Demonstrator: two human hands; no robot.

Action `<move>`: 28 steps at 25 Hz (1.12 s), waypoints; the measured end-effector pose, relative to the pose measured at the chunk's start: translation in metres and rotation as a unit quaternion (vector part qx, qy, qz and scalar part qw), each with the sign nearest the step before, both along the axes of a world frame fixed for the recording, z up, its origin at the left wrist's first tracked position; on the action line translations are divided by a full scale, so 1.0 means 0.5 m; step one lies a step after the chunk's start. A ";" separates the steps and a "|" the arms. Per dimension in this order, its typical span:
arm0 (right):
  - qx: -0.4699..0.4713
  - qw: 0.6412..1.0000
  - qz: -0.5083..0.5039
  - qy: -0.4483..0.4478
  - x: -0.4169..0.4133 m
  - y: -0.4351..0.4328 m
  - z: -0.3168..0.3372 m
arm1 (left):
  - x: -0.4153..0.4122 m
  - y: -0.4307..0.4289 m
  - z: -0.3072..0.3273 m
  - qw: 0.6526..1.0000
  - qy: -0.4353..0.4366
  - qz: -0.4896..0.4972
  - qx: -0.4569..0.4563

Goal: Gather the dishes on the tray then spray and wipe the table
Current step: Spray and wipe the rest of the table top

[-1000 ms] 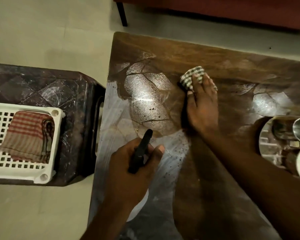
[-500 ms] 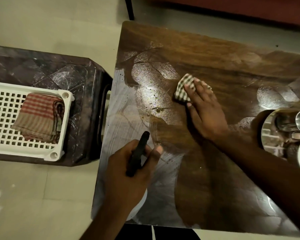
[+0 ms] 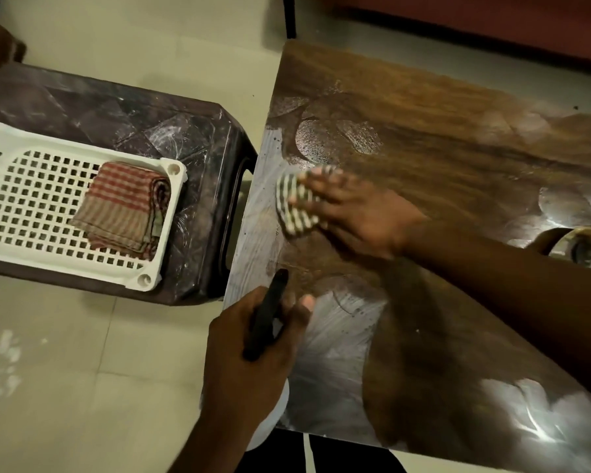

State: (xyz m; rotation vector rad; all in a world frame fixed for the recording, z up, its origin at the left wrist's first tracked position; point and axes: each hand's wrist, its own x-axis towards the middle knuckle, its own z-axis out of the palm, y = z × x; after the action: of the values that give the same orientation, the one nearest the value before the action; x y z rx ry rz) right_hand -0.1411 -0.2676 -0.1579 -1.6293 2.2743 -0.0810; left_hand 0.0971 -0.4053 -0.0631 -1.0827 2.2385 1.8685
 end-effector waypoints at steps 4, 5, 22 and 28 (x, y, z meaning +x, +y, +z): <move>-0.037 0.943 -0.325 -0.062 -0.016 -0.120 0.012 | 0.015 -0.016 -0.008 0.999 -0.007 0.031 -0.014; -0.025 0.954 -0.292 -0.064 0.017 -0.128 0.009 | 0.018 -0.022 -0.010 0.999 -0.013 0.030 -0.031; -0.027 0.987 -0.154 -0.026 0.062 -0.180 0.000 | 0.040 -0.066 -0.018 0.998 -0.022 0.054 -0.023; -0.019 0.962 0.266 -0.053 0.137 -0.052 -0.011 | 0.060 -0.072 -0.026 1.000 -0.012 -0.012 -0.006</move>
State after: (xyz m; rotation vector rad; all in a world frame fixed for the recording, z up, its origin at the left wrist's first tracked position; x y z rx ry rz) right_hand -0.0728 -0.2937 -0.1633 -2.1390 1.6968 -0.0765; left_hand 0.1273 -0.4415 -0.0762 -1.0695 2.2431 1.8260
